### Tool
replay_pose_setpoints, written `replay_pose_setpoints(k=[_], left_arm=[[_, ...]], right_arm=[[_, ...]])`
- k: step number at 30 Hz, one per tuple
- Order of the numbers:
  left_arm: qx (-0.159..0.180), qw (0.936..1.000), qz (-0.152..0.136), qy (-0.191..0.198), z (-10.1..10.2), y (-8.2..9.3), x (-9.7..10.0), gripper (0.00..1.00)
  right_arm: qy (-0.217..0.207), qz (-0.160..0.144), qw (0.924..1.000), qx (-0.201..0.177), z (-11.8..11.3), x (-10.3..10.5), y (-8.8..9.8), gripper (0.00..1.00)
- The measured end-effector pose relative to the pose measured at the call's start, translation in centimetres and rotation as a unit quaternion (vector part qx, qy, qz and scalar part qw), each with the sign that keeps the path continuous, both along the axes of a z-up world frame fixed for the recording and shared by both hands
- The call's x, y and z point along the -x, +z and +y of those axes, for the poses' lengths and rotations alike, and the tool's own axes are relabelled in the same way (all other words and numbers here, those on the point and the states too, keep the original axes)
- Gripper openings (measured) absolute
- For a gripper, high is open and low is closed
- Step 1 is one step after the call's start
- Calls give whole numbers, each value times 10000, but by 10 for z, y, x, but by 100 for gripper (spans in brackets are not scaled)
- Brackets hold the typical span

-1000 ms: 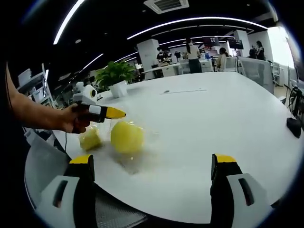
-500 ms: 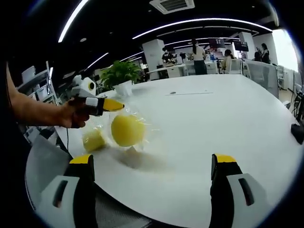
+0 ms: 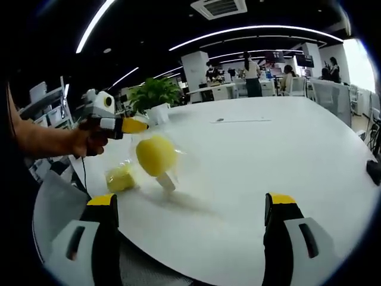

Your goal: Compare the silicone blocks by pressing each to a similar depth, holding the contact briefly, and releasing to observe deformation and rebound differences across the visible hardness samples.

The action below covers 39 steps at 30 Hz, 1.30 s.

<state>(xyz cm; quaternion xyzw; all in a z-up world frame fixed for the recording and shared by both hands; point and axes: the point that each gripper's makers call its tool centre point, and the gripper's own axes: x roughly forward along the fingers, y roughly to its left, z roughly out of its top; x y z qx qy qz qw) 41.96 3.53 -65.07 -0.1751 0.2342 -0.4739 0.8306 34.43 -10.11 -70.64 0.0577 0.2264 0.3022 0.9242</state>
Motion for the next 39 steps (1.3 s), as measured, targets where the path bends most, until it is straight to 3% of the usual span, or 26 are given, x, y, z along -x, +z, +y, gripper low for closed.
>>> replay_pose_setpoints(k=[2,3,9,15,23,29,39], left_arm=[[102,9999,-43,83,5,7,-2,0],[21,9999,49,116,7,5,-2,0],[-78,9997,-121,177,15,11,0,0],[142,9994,-173,246,19,33,-1,0],[215,9983,-472,267,27,59,6,0],[257,9979,-530,285,31,71,8,0],[285,9976,-576,243,29,80,8,0]], right_arm=[[4,-14,10000,-9,1,-1,1,96],[5,-17,10000,-15,2,-2,1,96],[101,-36,9999,6,9,-4,2,96],[116,-85,9999,-27,11,-6,7,96],[148,-246,9996,15,12,-10,16,96],[110,-375,9990,-217,15,-13,26,96],[148,-480,9984,-251,16,-16,32,96]])
